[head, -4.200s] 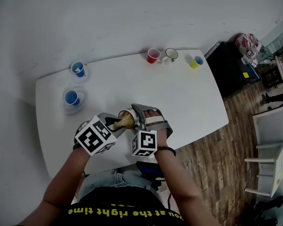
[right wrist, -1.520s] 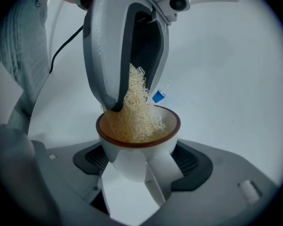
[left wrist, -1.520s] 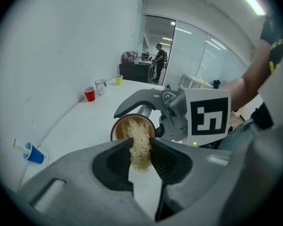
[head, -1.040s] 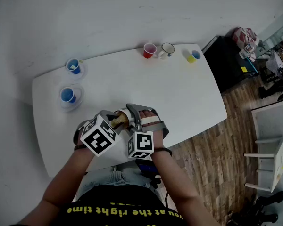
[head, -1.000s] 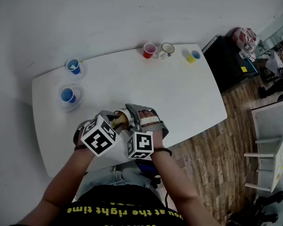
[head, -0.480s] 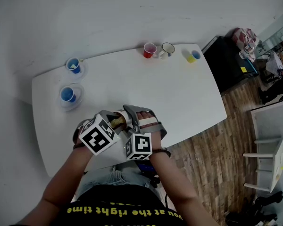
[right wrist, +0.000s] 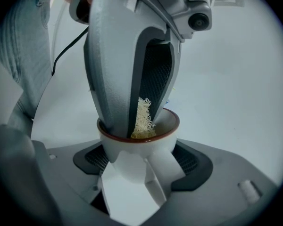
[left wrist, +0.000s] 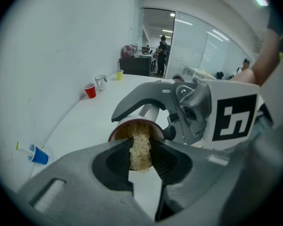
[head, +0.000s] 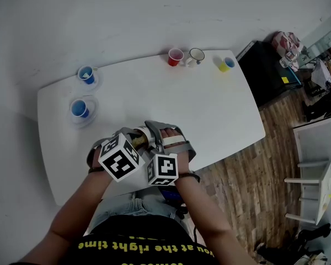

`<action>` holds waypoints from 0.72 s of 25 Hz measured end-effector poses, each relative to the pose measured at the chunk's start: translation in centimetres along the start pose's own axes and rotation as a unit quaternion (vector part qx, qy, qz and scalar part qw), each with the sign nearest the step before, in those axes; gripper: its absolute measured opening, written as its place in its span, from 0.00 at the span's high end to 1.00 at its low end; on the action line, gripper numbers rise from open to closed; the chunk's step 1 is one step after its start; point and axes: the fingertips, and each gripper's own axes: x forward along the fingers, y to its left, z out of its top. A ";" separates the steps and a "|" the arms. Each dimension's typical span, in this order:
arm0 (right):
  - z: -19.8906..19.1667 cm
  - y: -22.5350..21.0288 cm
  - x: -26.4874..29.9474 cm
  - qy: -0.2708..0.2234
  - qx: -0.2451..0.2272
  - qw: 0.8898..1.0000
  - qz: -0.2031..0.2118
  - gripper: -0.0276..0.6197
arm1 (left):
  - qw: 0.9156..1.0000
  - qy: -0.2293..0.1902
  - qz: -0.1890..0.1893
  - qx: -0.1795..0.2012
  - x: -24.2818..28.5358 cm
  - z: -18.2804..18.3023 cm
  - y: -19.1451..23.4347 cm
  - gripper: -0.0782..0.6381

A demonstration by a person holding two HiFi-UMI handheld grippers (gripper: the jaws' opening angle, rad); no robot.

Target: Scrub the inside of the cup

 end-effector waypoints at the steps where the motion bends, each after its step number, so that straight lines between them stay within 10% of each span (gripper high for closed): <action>1: 0.0 0.0 -0.1 -0.001 0.001 1.000 0.000 0.35 | 1.000 -0.001 -0.005 0.004 -0.1 0.0 -0.2 0.75; 11: -0.1 -0.2 -0.4 -0.006 0.041 0.999 -0.004 0.35 | 0.996 -0.063 -0.020 -0.056 -1.0 0.4 0.2 0.75; 18: -0.1 -0.2 -0.2 0.010 0.015 1.000 -0.013 0.35 | 0.998 -0.035 0.002 -0.045 -0.5 0.1 0.7 0.75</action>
